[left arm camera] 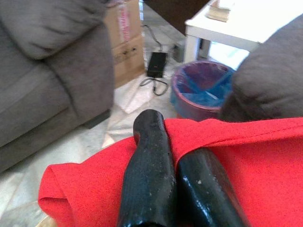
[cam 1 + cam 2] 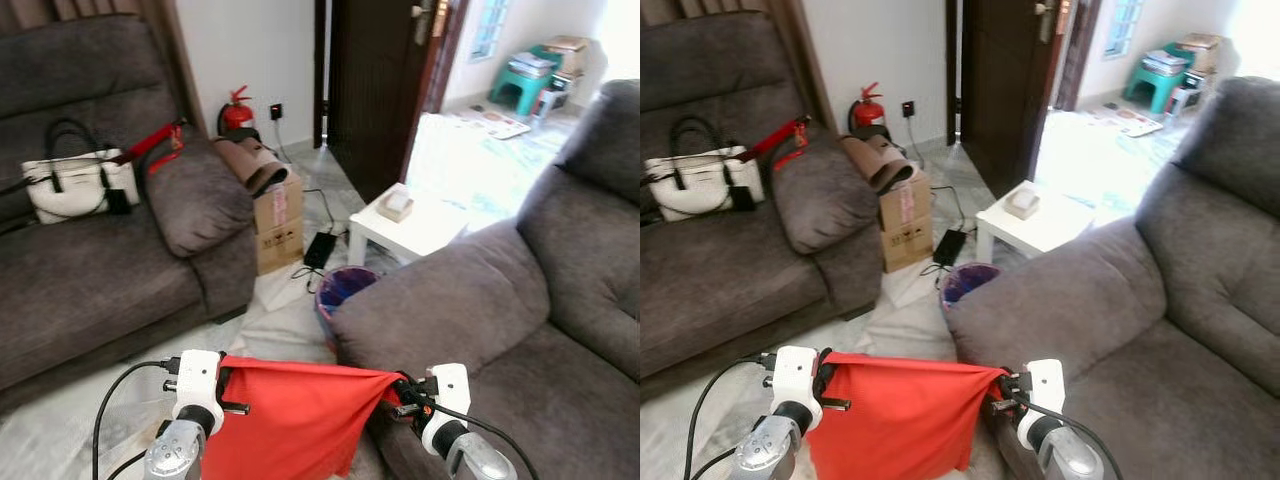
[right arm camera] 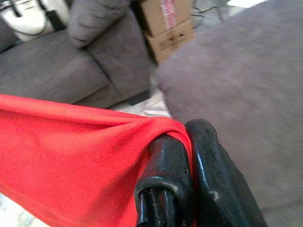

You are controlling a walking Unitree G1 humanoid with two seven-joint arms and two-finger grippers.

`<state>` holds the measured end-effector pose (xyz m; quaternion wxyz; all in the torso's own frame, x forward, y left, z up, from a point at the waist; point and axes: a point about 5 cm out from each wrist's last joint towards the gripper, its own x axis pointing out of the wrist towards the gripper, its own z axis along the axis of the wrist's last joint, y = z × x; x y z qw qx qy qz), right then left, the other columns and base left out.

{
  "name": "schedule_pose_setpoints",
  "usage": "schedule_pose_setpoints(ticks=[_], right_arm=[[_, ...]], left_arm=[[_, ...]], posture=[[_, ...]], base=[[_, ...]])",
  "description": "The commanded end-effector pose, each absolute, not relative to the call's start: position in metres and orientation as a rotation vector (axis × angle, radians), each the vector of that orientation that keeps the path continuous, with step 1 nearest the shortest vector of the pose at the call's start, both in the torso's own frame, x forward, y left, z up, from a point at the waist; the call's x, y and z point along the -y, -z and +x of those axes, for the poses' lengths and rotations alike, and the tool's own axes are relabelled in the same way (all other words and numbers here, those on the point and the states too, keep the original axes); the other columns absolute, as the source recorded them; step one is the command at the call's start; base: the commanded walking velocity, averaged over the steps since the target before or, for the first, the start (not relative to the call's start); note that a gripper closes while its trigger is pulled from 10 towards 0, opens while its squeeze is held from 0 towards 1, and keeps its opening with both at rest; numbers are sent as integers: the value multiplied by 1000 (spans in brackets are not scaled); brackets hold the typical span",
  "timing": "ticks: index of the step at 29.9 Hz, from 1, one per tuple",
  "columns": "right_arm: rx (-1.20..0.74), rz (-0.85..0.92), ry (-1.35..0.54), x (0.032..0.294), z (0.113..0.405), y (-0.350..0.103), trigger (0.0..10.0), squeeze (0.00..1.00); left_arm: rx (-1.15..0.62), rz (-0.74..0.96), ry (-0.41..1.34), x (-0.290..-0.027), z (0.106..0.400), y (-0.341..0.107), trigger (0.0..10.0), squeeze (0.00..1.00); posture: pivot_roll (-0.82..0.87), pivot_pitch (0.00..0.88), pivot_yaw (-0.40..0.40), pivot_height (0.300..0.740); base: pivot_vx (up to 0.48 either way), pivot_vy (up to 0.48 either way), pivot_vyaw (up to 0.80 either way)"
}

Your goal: Move the pillow to the sofa from floor

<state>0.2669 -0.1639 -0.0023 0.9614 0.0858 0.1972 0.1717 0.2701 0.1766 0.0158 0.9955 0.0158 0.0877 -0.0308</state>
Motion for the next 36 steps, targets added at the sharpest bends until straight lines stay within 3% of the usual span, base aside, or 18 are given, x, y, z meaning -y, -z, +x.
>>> schedule_pose_setpoints(ticks=[1, 36], right_arm=[[-343, 181, -171, 198, 270, -4, 10000, 0], [-334, 163, -208, 188, 280, -6, 10000, 0]], left_arm=[[-94, 36, -63, -203, 276, -33, 10000, 0], [-94, 73, -111, -210, 274, -36, 10000, 0]], posture=[[75, 3, 12, 740], [123, 25, -19, 740]], base=[[0, 0, -800], [0, 0, -800]])
